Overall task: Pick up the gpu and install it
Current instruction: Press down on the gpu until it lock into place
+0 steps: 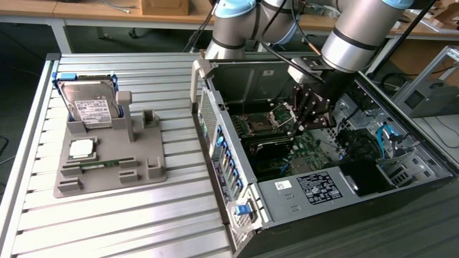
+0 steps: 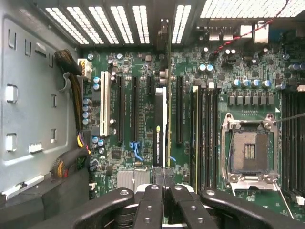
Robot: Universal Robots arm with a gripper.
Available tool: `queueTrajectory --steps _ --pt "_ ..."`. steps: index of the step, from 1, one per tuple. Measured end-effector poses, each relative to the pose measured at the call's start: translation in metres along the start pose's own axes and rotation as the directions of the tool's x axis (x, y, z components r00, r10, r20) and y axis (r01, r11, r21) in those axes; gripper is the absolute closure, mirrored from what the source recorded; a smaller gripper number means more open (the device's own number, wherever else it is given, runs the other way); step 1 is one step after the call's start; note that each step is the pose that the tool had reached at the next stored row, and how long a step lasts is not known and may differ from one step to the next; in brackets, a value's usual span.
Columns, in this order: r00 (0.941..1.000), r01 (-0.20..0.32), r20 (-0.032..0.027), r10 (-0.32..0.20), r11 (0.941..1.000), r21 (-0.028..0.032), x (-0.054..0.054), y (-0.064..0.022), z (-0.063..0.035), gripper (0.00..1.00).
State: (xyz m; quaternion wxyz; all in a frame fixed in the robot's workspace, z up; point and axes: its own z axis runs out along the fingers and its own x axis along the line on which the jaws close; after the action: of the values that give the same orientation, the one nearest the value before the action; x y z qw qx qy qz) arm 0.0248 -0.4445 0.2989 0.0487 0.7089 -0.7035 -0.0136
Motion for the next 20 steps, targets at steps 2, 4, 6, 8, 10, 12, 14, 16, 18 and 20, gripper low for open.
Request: queueTrajectory --steps 2,4,6,8,10,12,14,16,18,20 --pt "1.0 0.0 -0.0001 0.0 1.0 0.0008 -0.002 0.009 0.0007 0.89" --pt "1.0 0.0 0.0 0.0 1.0 0.0018 -0.002 0.0169 0.0014 0.89" --pt "1.0 0.0 0.0 0.0 1.0 0.0028 -0.002 0.0275 0.0023 0.89" --pt "1.0 0.0 -0.0001 0.0 1.0 0.0032 -0.003 0.0447 0.0052 0.89" --pt "1.0 0.0 -0.0002 0.0 1.0 0.0033 -0.003 0.0534 0.0075 0.89" --pt "1.0 0.0 -0.0001 0.0 1.0 0.0033 -0.007 0.0676 0.0147 0.89" --pt "1.0 0.0 -0.001 0.0 1.0 0.0033 -0.008 0.0746 0.0208 0.89" --pt "1.0 0.0 -0.0009 0.0 1.0 0.0033 -0.008 0.0798 0.0238 0.89" --pt "1.0 0.0 -0.0011 0.0 1.0 0.0032 -0.008 0.0825 0.0251 0.89" --pt "1.0 0.0 -0.0011 0.0 1.0 0.0033 -0.008 0.0842 0.026 0.89"
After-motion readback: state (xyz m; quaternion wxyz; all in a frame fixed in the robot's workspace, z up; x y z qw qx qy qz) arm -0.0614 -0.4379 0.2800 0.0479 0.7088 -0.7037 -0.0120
